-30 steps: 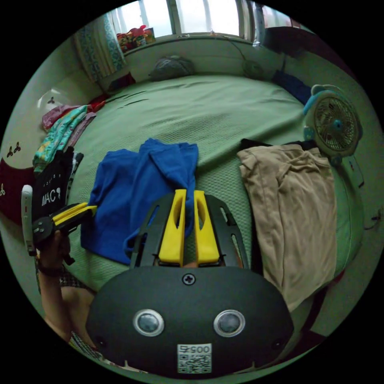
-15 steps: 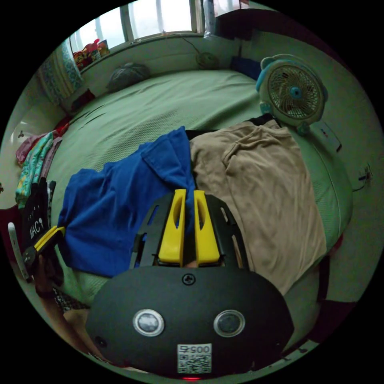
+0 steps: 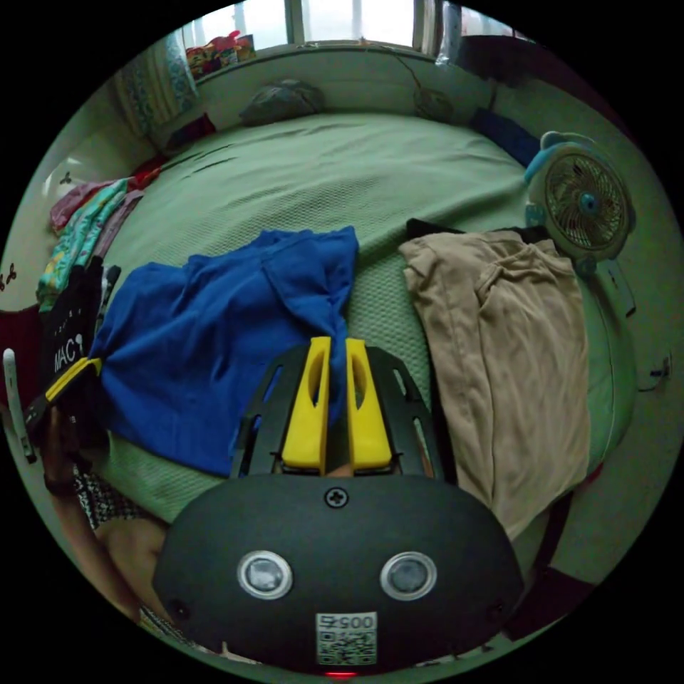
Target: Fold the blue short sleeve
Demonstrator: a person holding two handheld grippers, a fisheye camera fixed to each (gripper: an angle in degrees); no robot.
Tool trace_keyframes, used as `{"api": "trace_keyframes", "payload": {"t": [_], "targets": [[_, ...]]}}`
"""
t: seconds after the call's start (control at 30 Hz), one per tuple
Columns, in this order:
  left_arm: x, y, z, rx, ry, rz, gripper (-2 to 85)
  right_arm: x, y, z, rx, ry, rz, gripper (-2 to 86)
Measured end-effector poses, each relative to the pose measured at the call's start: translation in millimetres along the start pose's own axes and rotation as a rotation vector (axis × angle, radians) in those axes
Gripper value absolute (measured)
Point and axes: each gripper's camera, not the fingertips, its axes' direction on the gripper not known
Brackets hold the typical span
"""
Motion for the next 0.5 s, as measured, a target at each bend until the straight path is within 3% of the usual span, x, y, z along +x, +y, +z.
{"api": "trace_keyframes", "payload": {"t": [0.23, 0.5], "targets": [[-6, -3, -12, 0.021, -0.096, 0.001, 1.1, 10, 5, -17, 0.044, -0.097, 0.036, 4.5], [-17, -10, -6, -0.001, 0.020, -0.008, -0.6, -40, 18, -10, -0.037, -0.106, -0.125, 5.8]]}}
